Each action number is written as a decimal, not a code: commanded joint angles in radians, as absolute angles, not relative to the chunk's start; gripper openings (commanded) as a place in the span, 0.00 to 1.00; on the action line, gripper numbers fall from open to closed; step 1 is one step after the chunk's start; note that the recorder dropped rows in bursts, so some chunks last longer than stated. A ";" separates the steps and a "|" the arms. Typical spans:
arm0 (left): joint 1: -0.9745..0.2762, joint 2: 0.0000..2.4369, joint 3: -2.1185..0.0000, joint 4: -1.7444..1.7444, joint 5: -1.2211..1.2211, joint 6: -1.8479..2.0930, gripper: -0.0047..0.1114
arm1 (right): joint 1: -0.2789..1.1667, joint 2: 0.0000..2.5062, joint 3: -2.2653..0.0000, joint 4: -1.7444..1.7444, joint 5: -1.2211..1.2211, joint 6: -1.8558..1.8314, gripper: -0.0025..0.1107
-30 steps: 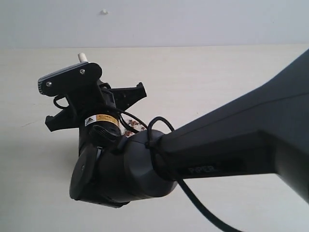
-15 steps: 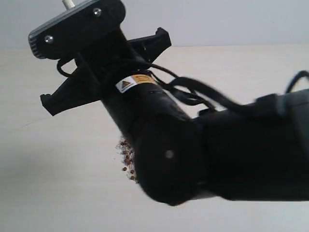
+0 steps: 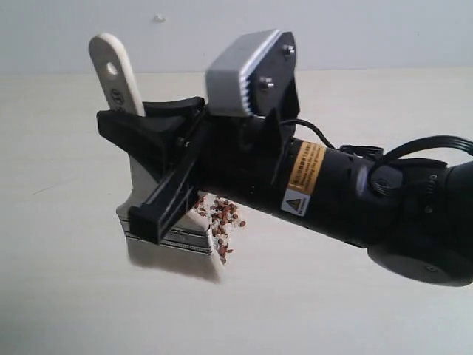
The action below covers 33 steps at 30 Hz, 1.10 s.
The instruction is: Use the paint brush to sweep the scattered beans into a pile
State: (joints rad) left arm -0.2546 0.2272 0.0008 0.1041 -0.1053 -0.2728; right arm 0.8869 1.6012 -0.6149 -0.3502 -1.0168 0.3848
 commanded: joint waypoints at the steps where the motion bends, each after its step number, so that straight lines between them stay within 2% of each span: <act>1: -0.261 0.221 0.000 0.101 -0.102 -0.279 0.04 | 0.795 1.656 -0.586 -0.562 -1.219 0.477 0.02; 13: -0.261 0.221 0.000 0.101 -0.102 -0.279 0.04 | 0.695 1.920 -0.587 -0.579 -1.221 0.564 0.02; 25: -0.261 0.221 0.000 0.101 -0.102 -0.279 0.04 | 0.688 1.963 -0.651 -0.599 -1.221 0.367 0.02; 33: -0.261 0.221 0.000 0.101 -0.102 -0.279 0.04 | 0.616 2.054 -0.722 -0.598 -1.221 0.368 0.02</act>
State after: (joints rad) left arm -0.2546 0.2272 0.0008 0.1041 -0.1032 -0.2728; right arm 0.6466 2.0315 -0.6982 -0.6081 -1.2139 0.3778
